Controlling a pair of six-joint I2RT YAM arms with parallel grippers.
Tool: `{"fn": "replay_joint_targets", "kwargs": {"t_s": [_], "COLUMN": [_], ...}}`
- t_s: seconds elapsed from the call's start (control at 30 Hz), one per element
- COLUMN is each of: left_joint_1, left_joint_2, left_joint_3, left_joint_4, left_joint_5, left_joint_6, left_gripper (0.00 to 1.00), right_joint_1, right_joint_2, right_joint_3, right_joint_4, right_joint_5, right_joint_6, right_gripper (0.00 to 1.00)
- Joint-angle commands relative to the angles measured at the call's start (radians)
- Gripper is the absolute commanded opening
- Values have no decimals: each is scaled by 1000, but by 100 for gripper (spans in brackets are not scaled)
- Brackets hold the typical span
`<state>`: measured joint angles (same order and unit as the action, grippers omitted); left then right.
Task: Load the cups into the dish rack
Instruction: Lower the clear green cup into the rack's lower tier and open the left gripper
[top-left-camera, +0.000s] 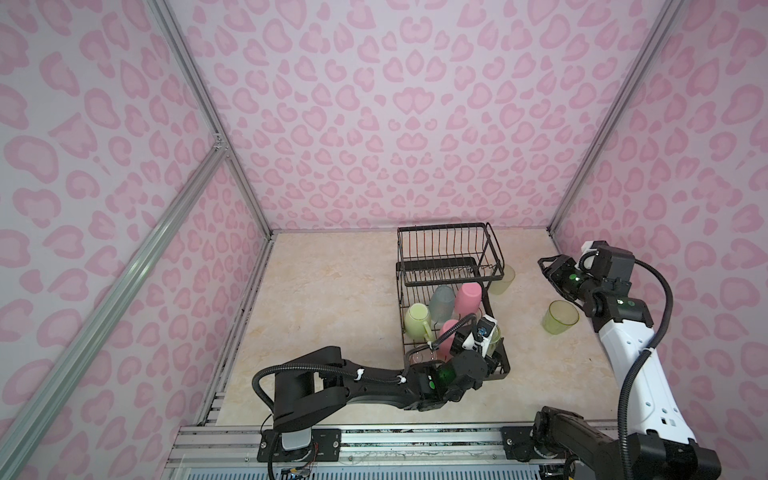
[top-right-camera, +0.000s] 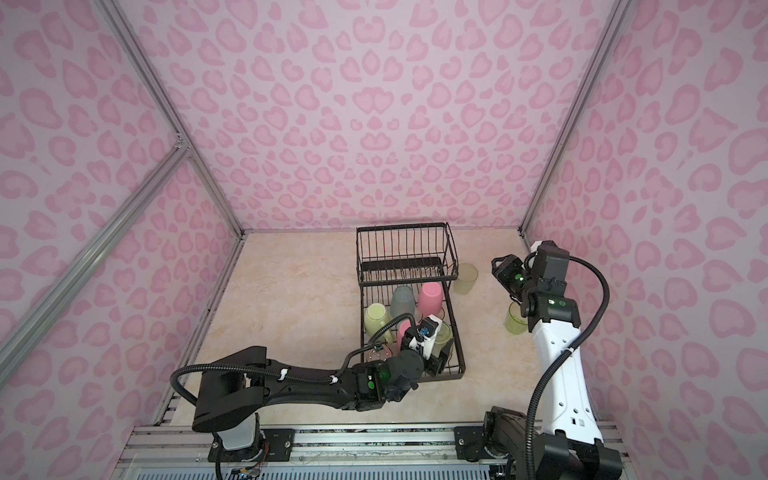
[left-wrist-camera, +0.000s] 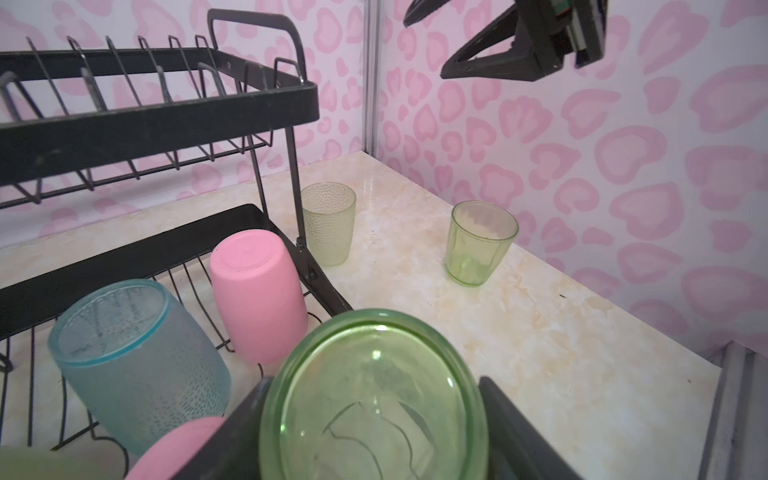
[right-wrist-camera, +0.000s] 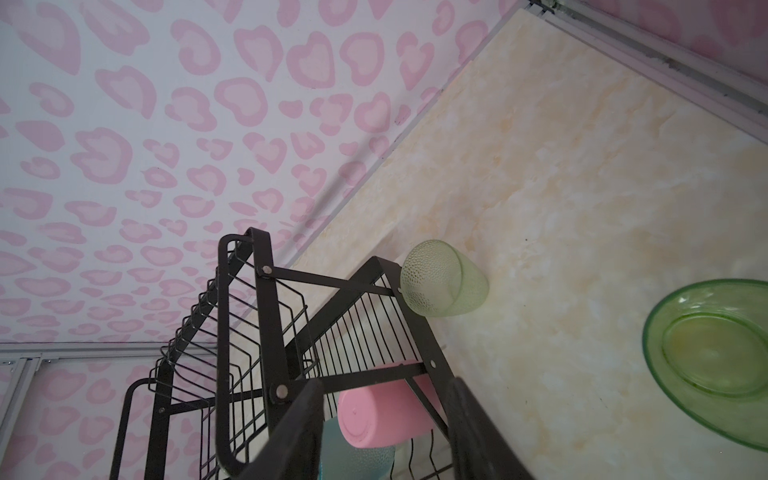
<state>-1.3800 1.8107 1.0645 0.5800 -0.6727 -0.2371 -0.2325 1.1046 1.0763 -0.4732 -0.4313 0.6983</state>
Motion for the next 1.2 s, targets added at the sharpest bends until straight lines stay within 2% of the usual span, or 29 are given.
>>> {"fn": "replay_joint_targets", "kwargs": {"t_s": [0.0, 0.5, 1.17], "left_joint_1": [-1, -25, -30], "left_joint_2": [27, 134, 235], "left_joint_3": [26, 127, 164], "left_joint_4": [10, -42, -46], "left_joint_5": [-61, -100, -108], "left_joint_6": [-35, -42, -23], "left_gripper": [62, 62, 63], "right_joint_1": [-2, -7, -8], "right_joint_2": [-9, -26, -67], "right_joint_3": [-20, -77, -130], "right_joint_4": [40, 115, 153], "right_joint_5": [-9, -14, -4], "right_joint_6": [-4, 45, 62], "right_gripper": [48, 48, 48]}}
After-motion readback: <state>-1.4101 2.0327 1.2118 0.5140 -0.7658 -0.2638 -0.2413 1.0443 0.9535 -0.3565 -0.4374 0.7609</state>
